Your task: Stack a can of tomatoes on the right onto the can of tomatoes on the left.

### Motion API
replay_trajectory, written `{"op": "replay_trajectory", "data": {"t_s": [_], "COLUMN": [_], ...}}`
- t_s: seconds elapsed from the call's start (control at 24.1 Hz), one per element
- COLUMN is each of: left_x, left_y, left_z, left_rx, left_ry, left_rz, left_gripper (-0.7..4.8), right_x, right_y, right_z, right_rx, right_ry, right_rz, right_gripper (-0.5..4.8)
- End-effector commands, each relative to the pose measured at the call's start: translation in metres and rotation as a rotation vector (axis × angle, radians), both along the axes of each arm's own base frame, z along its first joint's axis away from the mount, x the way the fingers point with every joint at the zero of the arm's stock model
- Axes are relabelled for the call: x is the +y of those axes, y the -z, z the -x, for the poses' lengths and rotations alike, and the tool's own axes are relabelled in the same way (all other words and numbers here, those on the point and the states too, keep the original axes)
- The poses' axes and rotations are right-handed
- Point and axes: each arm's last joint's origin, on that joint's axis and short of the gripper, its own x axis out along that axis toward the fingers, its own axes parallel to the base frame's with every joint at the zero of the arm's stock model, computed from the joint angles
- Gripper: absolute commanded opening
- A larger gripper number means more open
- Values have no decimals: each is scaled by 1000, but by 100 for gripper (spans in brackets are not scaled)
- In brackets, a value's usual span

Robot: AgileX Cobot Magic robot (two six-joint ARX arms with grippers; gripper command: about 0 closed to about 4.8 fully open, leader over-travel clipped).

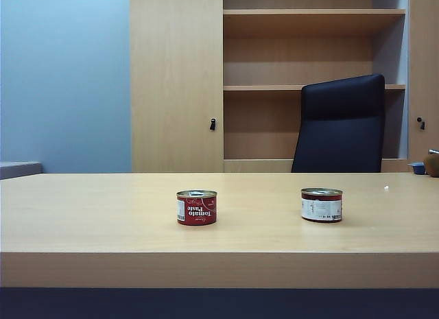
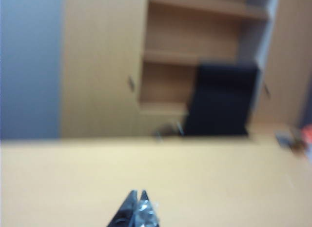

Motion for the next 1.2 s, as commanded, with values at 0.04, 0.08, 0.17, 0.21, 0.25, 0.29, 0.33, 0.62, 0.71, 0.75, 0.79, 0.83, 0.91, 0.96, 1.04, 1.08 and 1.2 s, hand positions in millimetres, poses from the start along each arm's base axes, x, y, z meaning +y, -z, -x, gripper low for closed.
{"op": "replay_trajectory", "data": {"t_s": [0.04, 0.08, 0.17, 0.21, 0.25, 0.29, 0.33, 0.62, 0.71, 0.75, 0.79, 0.83, 0.91, 0.96, 1.04, 1.08, 1.2], "left_x": [-6, -8, -13, -15, -16, -17, -17, -19, -19, -20, -20, -20, -20, -20, -20, -20, -20], "left_y": [5, 5, 10, 13, 16, 18, 20, 38, 39, 40, 40, 41, 42, 43, 44, 44, 44], "left_z": [-26, -38, -71, -89, -100, -108, -114, -132, -130, -129, -129, -128, -127, -126, -125, -124, -124], "left_rx": [206, 263, 419, 505, 550, 582, 608, 767, 797, 815, 837, 853, 877, 884, 899, 903, 903], "left_ry": [154, 213, 331, 383, 407, 425, 445, 498, 499, 500, 502, 506, 507, 506, 508, 508, 506], "left_rz": [-78, -81, -72, -57, -49, -43, -37, 24, 51, 68, 91, 106, 117, 118, 122, 123, 123], "left_gripper": [-4, -4, -4, -4, -4, -4, -4, -4, -4, -4, -4, -4, -4, -4, -4, -4, -4], "right_x": [1, 2, 5, 12, 20, 27, 35, 106, 111, 113, 116, 117, 117, 118, 119, 119, 118], "right_y": [-12, -20, -32, -35, -33, -31, -27, 52, 72, 80, 90, 97, 110, 115, 122, 124, 125], "right_z": [-21, -34, -78, -108, -130, -146, -163, -298, -313, -317, -320, -322, -324, -324, -324, -323, -322], "right_rx": [211, 254, 374, 448, 502, 543, 587, 944, 1025, 1057, 1095, 1120, 1176, 1196, 1237, 1251, 1267], "right_ry": [-87, -134, -209, -245, -255, -245, -236, -251, -252, -257, -263, -264, -266, -268, -271, -272, -272], "right_rz": [121, 111, 80, 85, 101, 121, 144, 339, 356, 360, 370, 375, 385, 390, 399, 402, 405], "right_gripper": [74, 111, 156, 192, 196, 217, 262, 400, 400, 400, 400, 400, 400, 400, 400, 400, 392]}}
